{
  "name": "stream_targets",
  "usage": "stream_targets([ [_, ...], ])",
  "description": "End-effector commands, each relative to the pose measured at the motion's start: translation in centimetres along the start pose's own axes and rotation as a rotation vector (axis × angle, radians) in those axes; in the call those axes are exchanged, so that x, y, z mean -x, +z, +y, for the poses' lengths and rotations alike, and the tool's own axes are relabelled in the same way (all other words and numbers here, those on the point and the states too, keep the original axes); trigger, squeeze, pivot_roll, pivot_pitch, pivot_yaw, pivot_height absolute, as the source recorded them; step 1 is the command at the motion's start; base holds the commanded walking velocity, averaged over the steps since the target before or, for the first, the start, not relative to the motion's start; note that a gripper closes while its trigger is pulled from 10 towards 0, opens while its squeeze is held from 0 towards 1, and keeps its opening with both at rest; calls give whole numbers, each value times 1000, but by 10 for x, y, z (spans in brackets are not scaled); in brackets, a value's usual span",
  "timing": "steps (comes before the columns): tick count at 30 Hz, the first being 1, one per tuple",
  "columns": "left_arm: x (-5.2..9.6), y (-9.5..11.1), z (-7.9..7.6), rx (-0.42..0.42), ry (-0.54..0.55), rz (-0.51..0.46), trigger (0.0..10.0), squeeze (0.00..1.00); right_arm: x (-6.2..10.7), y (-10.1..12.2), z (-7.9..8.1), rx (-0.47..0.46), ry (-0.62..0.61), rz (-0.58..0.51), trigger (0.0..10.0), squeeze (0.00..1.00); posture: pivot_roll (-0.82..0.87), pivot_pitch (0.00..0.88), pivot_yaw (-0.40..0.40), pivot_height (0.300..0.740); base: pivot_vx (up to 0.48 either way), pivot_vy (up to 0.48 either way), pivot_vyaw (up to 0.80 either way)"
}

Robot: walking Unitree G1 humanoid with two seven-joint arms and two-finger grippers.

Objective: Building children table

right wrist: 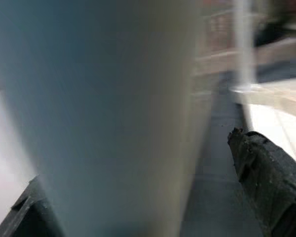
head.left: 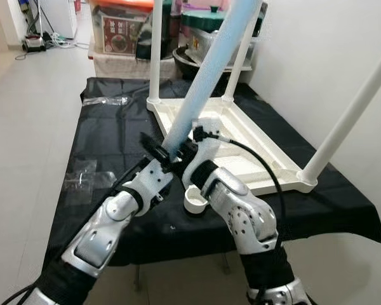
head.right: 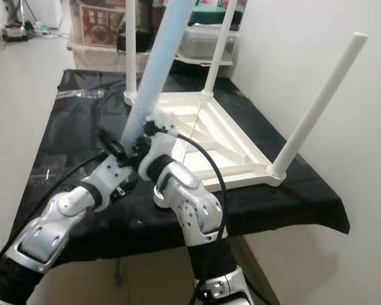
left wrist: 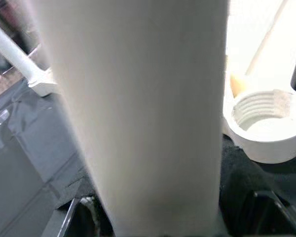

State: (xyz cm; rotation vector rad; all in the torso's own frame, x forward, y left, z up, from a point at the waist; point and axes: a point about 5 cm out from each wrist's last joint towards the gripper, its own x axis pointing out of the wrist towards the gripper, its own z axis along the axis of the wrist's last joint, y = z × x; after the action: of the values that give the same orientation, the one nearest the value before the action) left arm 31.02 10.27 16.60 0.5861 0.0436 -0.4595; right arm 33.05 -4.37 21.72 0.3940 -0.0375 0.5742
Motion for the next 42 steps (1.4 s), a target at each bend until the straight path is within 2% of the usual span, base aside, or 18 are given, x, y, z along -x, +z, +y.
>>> stream_targets([
  [1,0,4,-8,-9,-15,-19,10000,0,-13,6,21,-83,14,-59,6706,0,117,0,-135,740,0,0,0],
  [2,0,4,-8,-9,-15,-19,10000,0,-13,6,21,-83,14,-59,6706,0,117,0,-135,740,0,0,0],
  [3,2,-1,-10,-9,-20,-9,10000,0,-11,8,18,-114,3,-87,0,0,118,0,-135,740,0,0,0],
  [10,6,-12,-5,-33,-3,21,10000,0,-6,7,19,-187,34,-96,0,0,119,0,-133,740,0,0,0],
  [14,5,-19,6,-81,48,28,10000,0,-3,7,28,-299,125,-76,0,0,112,0,-131,740,0,0,0],
  [17,4,-21,11,-82,67,33,10000,0,-3,8,31,-347,158,-64,0,0,109,0,-130,740,0,0,0],
  [21,3,-21,14,-78,79,30,10000,0,-2,8,32,-350,181,-59,0,0,109,0,-131,740,0,0,0],
  [27,5,-19,14,-75,85,5,10000,0,0,5,29,-286,167,-54,0,0,110,0,-136,740,0,0,0],
  [28,6,-18,14,-71,85,-5,10000,651,0,6,27,-270,156,-55,0,0,110,0,-136,740,0,0,0],
  [30,7,-14,15,-46,96,-41,10000,651,0,6,24,-258,142,-57,0,0,113,0,-139,740,0,0,0],
  [31,9,-8,18,-12,97,-91,10000,1000,-1,8,20,-241,129,-60,0,0,114,0,-140,740,0,0,0],
  [34,15,5,25,58,99,-190,10000,1000,-3,13,14,-220,107,-71,0,0,114,0,-140,740,0,0,0],
  [38,20,11,33,86,133,-226,10000,1000,-4,15,11,-211,96,-79,0,0,125,0,-145,740,0,0,0],
  [41,33,18,41,141,166,-293,10000,1000,-8,22,2,-196,62,-105,0,0,127,0,-144,740,0,0,0],
  [42,33,18,41,141,166,-293,10000,1000,-8,22,2,-196,62,-105,0,0,127,0,-144,740,0,0,0],
])
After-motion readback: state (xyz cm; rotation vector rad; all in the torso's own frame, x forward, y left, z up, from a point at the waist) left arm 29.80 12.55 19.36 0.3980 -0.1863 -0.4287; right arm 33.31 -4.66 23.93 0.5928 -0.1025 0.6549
